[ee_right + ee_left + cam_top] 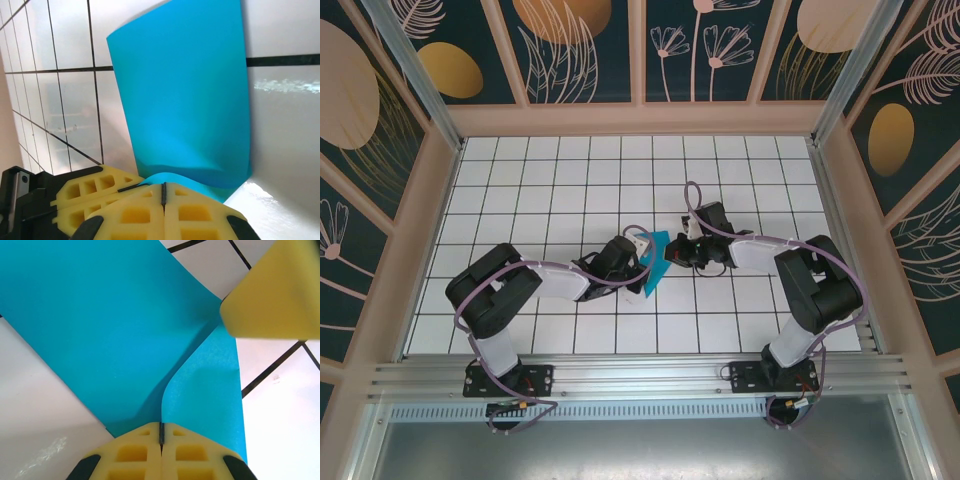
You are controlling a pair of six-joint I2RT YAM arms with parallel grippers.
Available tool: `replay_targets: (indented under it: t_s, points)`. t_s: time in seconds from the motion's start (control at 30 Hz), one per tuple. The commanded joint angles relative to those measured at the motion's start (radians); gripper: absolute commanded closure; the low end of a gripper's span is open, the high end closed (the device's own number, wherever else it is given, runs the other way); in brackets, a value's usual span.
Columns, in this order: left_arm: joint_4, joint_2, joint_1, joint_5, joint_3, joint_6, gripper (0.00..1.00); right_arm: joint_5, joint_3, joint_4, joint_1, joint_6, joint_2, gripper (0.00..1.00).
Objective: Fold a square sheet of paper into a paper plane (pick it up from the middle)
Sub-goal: Third fold the triangle at the center of the table.
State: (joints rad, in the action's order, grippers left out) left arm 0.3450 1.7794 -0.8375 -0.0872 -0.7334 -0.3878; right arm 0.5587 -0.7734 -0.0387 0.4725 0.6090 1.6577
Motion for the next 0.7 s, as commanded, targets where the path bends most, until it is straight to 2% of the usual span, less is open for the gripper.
replay_targets:
  t_s: [0.0,0.43,0.67]
  points:
    - [-0.035,0.016,0.003,0.015,0.015,-0.010,0.98,0.028,-0.009,-0.007,-0.006,-0.018,0.010,0.94]
    - [-0.050,0.028,0.004,0.023,0.023,-0.016,1.00,0.004,-0.007,-0.053,-0.016,-0.018,0.148,0.94]
    - [-0.049,0.025,0.003,0.020,0.023,-0.020,1.00,0.019,-0.037,-0.013,-0.027,-0.023,0.050,0.94]
